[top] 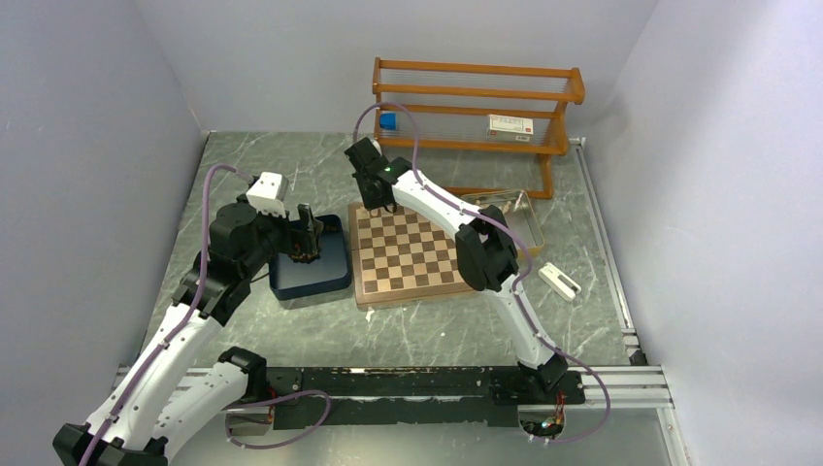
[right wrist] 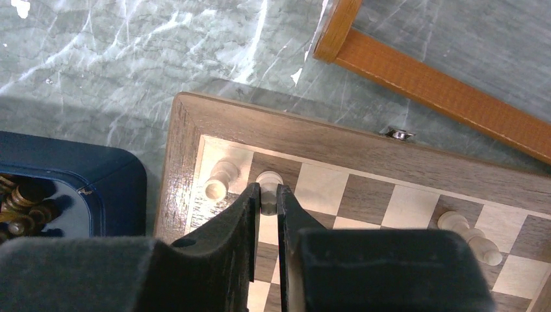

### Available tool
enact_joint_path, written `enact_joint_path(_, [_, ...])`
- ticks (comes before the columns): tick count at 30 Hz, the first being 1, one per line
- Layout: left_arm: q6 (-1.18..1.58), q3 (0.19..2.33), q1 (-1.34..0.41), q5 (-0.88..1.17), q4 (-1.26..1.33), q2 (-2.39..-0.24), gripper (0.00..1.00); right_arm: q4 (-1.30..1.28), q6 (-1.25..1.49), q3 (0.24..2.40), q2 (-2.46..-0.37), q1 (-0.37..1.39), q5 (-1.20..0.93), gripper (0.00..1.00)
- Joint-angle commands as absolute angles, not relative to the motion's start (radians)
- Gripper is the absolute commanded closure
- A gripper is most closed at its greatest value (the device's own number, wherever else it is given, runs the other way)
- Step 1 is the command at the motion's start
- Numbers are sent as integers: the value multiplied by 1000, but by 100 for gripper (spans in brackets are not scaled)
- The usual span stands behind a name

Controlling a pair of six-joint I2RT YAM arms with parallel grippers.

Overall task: Set up the chess pieces on the board
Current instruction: Place the chess piece on the chessboard.

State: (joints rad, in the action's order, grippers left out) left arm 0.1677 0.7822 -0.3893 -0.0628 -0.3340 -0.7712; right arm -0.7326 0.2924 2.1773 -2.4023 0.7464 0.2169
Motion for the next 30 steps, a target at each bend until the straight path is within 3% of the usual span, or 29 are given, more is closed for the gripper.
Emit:
enact_joint_path(1, [153, 801, -396, -72, -324, -762, 0, -769, 299, 2185, -2434, 748, 221, 82])
enact_joint_path(30, [153, 798, -396, -78, -324, -752, 0, -669, 302, 2098, -2294, 745, 236, 66])
